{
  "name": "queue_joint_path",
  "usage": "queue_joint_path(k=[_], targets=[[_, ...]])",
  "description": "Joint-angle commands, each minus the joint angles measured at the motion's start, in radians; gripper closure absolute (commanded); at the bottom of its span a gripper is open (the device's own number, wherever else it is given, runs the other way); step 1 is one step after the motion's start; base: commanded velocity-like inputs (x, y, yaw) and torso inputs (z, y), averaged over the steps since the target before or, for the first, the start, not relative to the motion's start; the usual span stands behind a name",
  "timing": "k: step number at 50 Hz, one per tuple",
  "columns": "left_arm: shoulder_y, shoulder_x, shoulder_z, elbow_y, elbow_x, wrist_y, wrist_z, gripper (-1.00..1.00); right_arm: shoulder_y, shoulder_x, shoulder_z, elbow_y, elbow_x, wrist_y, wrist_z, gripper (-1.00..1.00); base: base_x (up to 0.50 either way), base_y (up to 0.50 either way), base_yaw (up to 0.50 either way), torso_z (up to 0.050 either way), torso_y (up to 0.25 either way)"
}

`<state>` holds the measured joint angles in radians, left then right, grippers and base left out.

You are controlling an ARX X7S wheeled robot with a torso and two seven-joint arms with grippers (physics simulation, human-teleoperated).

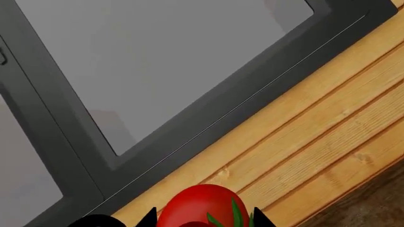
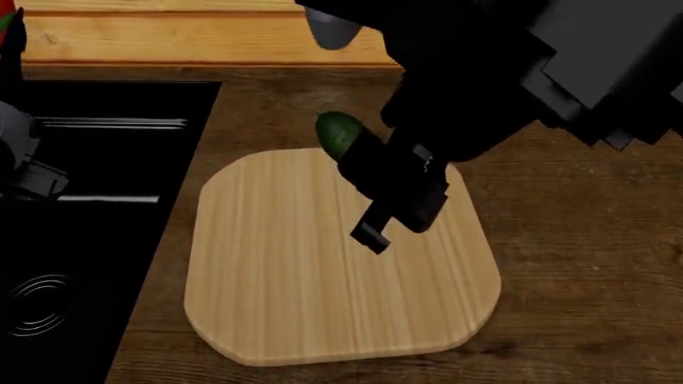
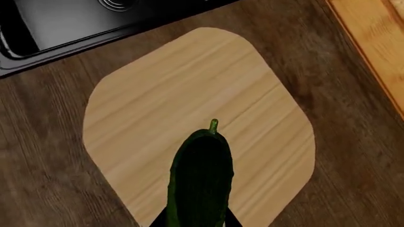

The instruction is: Pick the vegetables from the sink and place them on the cutting board.

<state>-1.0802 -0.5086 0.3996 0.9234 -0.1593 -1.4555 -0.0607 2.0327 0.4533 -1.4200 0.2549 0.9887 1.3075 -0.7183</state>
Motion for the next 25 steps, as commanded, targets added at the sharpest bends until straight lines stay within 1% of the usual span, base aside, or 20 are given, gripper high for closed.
queue_joint_path(k=[1, 7, 16, 25], targets=[[0.003, 0.014, -0.061, 0.045, -0.011, -0.037, 0.019, 1.0, -0.059, -0.013, 0.042, -0.035, -0.057, -0.018, 0.072, 1.0, 0.0, 0.0, 0.0, 0.0, 0.0], [0.005, 0.014, -0.061, 0.048, -0.013, -0.043, 0.014, 1.0, -0.088, -0.01, 0.038, -0.063, -0.055, -0.032, 0.085, 1.0, 0.0, 0.0, 0.0, 0.0, 0.0], [0.007, 0.011, -0.065, 0.05, -0.023, -0.053, 0.019, 1.0, -0.089, -0.011, -0.031, -0.073, -0.09, -0.062, 0.03, 1.0, 0.0, 0.0, 0.0, 0.0, 0.001], [0.016, 0.008, -0.071, 0.055, -0.03, -0.055, 0.016, 1.0, -0.103, -0.006, -0.033, -0.098, -0.075, -0.046, 0.038, 1.0, 0.0, 0.0, 0.0, 0.0, 0.0]])
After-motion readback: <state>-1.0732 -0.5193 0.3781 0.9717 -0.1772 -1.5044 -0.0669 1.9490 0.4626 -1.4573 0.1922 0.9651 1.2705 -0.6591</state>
